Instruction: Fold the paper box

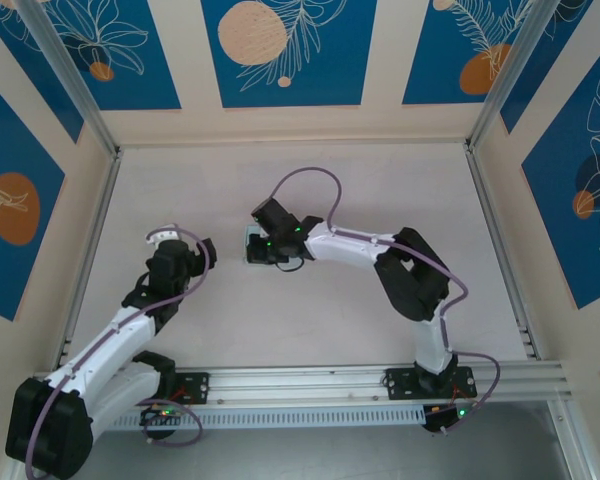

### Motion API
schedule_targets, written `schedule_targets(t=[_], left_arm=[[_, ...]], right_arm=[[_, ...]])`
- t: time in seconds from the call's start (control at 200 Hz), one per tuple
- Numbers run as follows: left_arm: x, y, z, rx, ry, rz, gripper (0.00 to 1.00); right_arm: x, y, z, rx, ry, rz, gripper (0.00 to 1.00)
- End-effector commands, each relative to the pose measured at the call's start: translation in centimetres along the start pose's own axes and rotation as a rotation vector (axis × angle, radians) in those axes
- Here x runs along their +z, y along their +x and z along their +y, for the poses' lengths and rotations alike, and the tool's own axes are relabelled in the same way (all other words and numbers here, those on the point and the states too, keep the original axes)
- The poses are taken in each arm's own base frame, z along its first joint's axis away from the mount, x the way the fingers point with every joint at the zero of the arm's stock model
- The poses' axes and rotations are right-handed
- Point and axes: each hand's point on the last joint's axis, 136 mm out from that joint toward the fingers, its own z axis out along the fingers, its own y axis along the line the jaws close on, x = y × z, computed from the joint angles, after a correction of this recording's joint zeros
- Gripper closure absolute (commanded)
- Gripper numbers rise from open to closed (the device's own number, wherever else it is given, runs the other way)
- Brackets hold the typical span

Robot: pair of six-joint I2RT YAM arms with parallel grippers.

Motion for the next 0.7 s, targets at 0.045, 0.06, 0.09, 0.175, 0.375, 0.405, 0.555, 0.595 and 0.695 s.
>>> schedule_targets(t=[0.045, 0.06, 0.09, 0.175, 0.375, 0.405, 0.555, 0.595, 0.695], left_arm=[[-0.9, -3.3, 1.3, 0.122, -0.065, -0.140, 0.00], [-1.0, -3.4, 1.4, 0.130, -0.067, -0.151, 0.00], [-1.2, -3.7, 1.5, 0.148, -0.062, -0.175, 0.00], [-1.6, -4.3, 1.6, 0.205, -0.043, -0.230, 0.00], [-1.5, -4.4, 1.8, 0.301, 0.008, -0.359, 0.00], [-1.3, -4.2, 1.9, 0.298, 0.021, -0.372, 0.00], [-0.2, -3.4, 2.8, 0.308, 0.040, -0.396, 0.00], [0.2, -3.2, 2.9, 0.313, 0.045, -0.395, 0.00], [1.3, -3.2, 2.6, 0.315, 0.074, -0.406, 0.00]], right_arm=[[-8.5, -0.4, -3.5, -0.032, 0.082, -0.094, 0.83], [-9.1, -0.3, -4.2, -0.028, 0.098, -0.102, 0.81], [-10.6, -0.5, -6.0, -0.012, 0.132, -0.129, 0.77], [-14.4, -0.5, -10.9, 0.035, 0.203, -0.179, 0.65], [-22.8, -2.1, -19.7, 0.053, 0.335, -0.394, 0.05], [-23.8, -2.4, -20.6, 0.057, 0.359, -0.425, 0.00], [-27.2, -4.3, -23.9, 0.043, 0.431, -0.607, 0.01], [-27.6, -4.6, -24.8, 0.041, 0.444, -0.649, 0.01], [-27.6, -4.9, -27.0, 0.016, 0.468, -0.729, 0.01]])
